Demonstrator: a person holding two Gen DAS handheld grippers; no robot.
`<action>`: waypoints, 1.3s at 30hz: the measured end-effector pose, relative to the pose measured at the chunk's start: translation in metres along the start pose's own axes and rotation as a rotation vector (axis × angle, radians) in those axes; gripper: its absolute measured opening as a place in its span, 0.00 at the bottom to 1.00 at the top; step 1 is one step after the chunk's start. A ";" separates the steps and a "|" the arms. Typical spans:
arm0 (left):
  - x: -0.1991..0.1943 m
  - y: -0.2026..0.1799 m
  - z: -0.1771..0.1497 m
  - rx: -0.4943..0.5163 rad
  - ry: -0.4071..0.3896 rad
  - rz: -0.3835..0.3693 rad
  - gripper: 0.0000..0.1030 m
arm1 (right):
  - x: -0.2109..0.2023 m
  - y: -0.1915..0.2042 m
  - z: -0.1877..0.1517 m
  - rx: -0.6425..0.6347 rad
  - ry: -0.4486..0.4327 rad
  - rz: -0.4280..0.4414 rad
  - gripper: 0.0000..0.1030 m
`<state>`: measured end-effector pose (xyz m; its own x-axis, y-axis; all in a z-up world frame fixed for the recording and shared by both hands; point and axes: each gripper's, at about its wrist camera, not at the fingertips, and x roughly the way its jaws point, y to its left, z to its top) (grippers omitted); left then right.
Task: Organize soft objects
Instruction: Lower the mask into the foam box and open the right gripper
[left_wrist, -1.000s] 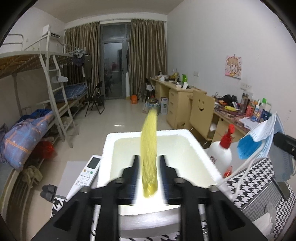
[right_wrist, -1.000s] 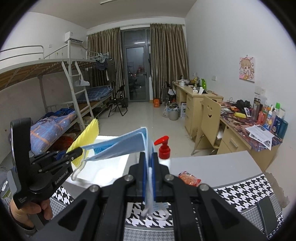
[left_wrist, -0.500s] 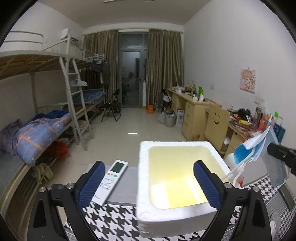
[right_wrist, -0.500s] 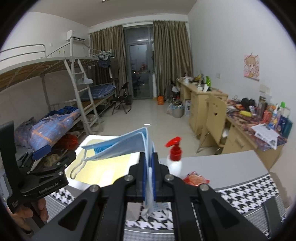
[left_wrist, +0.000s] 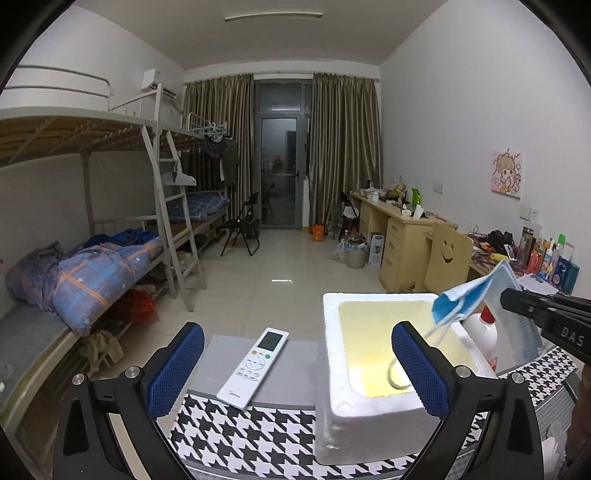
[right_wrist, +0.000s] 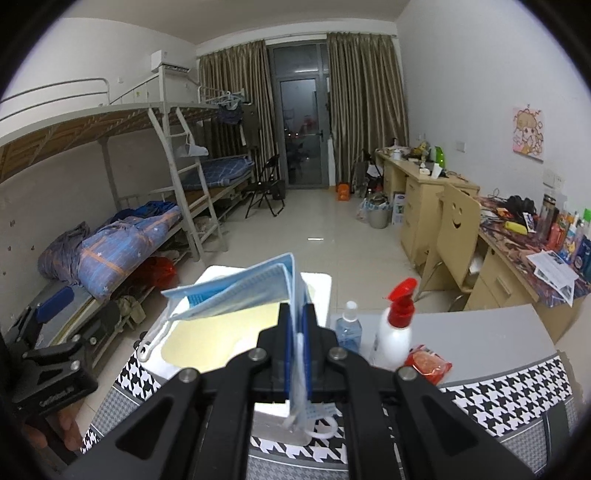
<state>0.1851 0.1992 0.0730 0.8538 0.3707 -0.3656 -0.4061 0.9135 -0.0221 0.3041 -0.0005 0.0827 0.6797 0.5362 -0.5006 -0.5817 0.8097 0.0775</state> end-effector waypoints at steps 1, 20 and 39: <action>-0.001 0.001 0.000 -0.002 0.000 0.000 0.99 | 0.001 0.002 0.000 -0.001 0.001 0.001 0.07; -0.012 0.017 -0.013 -0.018 -0.003 0.021 0.99 | 0.039 0.020 0.007 -0.024 0.073 0.009 0.07; -0.006 0.027 -0.018 -0.024 0.031 0.039 0.99 | 0.076 0.025 -0.001 -0.005 0.187 0.014 0.61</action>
<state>0.1635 0.2188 0.0581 0.8269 0.3999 -0.3953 -0.4465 0.8943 -0.0292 0.3411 0.0603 0.0459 0.5767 0.4937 -0.6509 -0.5930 0.8010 0.0821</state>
